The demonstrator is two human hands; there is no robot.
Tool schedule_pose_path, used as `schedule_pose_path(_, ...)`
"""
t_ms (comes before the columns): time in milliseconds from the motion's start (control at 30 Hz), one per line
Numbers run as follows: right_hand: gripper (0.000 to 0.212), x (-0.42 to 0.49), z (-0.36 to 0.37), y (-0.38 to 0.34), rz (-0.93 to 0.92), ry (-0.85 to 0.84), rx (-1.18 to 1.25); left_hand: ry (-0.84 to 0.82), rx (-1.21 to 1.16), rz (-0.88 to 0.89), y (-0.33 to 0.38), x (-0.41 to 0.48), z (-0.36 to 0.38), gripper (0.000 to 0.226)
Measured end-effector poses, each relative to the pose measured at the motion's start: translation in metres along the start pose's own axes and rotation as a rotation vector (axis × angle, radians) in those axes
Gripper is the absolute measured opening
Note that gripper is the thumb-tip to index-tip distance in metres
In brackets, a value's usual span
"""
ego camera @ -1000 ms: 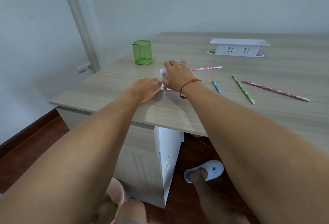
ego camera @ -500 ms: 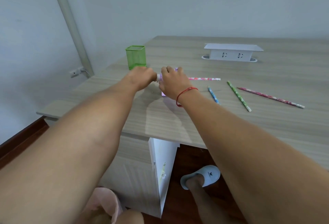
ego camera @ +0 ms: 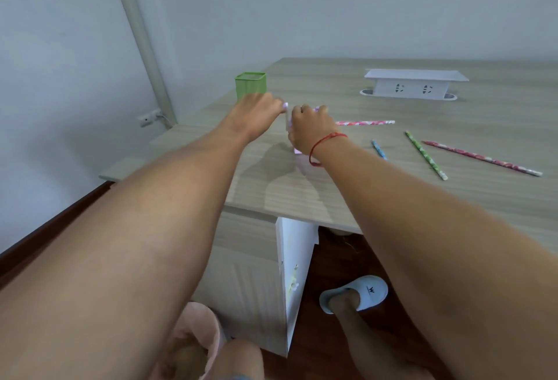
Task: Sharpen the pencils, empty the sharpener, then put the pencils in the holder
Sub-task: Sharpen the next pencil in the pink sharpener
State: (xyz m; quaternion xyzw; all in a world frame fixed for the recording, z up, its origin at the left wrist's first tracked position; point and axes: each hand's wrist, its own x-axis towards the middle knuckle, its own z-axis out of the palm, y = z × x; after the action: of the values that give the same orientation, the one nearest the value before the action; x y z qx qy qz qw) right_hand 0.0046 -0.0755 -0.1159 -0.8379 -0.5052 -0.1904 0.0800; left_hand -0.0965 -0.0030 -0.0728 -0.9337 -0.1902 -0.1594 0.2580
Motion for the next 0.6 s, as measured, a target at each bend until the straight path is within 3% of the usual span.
schedule_pose_path(200,0.037,-0.006,-0.007,-0.002,-0.003,-0.023,-0.032,0.006,-0.066,0.015,0.02,-0.034,0.009,0.025)
schedule_pose_path(333,0.036,-0.011,-0.014,0.002,-0.063,-0.012,-0.119,-0.059,-0.218,-0.028,0.029,-0.043,0.024,0.026)
schedule_pose_path(600,0.04,-0.012,-0.011,0.008,-0.106,0.009,-0.092,-0.205,-0.228,-0.045,0.031,-0.026,0.058,0.027)
